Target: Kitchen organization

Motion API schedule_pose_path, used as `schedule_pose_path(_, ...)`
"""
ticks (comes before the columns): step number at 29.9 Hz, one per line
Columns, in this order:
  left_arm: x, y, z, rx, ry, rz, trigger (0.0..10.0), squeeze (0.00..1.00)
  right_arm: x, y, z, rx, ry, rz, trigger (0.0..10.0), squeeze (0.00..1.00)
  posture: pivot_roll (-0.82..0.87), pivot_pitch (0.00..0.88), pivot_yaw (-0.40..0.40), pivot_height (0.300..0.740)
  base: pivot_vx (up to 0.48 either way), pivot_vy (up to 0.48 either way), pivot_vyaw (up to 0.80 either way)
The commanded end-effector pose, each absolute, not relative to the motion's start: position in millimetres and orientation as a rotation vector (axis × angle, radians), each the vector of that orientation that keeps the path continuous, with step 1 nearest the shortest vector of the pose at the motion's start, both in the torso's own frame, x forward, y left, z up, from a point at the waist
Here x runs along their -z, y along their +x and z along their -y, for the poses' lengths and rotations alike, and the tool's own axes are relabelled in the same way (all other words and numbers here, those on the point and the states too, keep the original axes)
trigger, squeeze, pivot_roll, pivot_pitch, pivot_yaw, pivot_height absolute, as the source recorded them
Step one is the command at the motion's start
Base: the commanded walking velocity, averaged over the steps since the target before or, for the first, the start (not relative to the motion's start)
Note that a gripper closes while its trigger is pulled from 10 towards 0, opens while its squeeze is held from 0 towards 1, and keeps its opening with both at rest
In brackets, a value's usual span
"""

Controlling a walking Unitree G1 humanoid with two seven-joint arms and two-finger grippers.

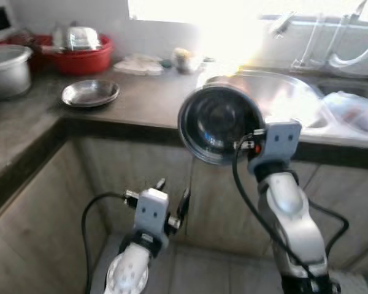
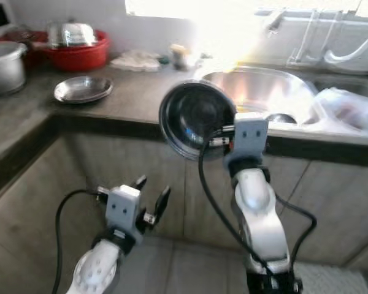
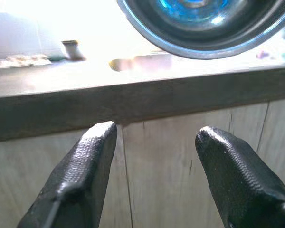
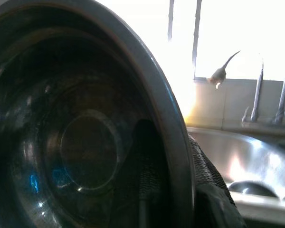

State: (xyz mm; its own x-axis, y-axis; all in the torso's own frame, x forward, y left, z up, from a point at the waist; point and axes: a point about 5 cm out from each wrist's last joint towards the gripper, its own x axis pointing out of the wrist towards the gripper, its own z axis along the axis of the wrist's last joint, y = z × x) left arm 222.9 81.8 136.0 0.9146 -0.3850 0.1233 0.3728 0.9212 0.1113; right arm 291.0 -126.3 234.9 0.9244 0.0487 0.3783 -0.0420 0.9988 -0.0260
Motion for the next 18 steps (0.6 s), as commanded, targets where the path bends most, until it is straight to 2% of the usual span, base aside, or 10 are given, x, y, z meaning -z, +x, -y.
schedule_pose_path(1, -131.8, 221.7, -82.2, 0.387, 0.091, 0.115, 10.0, 0.00, -235.7, 290.7, 121.9, -0.062, -0.024, 0.392, 0.0, 0.00, 0.04, 0.058, -0.036, 0.740, 0.000, 0.000, 0.00)
schedule_pose_path(3, -131.8, 221.6, -82.0, 0.388, 0.088, 0.114, 10.0, 0.00, -235.7, 290.6, 121.4, -0.064, -0.028, 0.391, 0.0, 0.00, 0.04, 0.058, -0.036, 0.740, 0.000, 0.000, 0.00)
schedule_pose_path(8, -131.7, 221.6, -82.5, 0.387, 0.087, 0.112, 10.0, 0.00, -234.3, 290.5, 119.9, -0.066, -0.034, 0.382, 0.2, 0.00, 0.04, 0.059, -0.036, 0.740, 0.295, -0.372, 0.00)
schedule_pose_path(9, -131.6, 221.5, -82.5, 0.387, 0.087, 0.112, 10.0, 0.00, -234.3, 290.5, 119.8, -0.067, -0.034, 0.381, 4.7, 0.00, 0.04, 0.059, -0.035, 0.740, 0.307, -0.364, 0.00)
schedule_pose_path(10, -131.6, 221.5, -82.5, 0.387, 0.087, 0.112, 10.0, 0.00, -234.3, 290.5, 119.8, -0.067, -0.034, 0.381, 4.7, 0.00, 0.04, 0.059, -0.035, 0.740, 0.307, -0.364, 0.00)
schedule_pose_path(11, -131.6, 221.4, -82.3, 0.388, 0.087, 0.112, 10.0, 0.00, -233.7, 290.9, 119.9, -0.063, -0.037, 0.375, 10.0, 0.00, 0.04, 0.058, -0.037, 0.740, 0.315, -0.360, 0.00)
schedule_pose_path(18, -131.6, 221.4, -82.3, 0.391, 0.088, 0.112, 10.0, 0.00, -232.8, 292.2, 119.8, -0.065, -0.040, 0.365, 10.0, 0.00, 0.04, 0.053, -0.034, 0.740, 0.321, -0.353, 0.00)
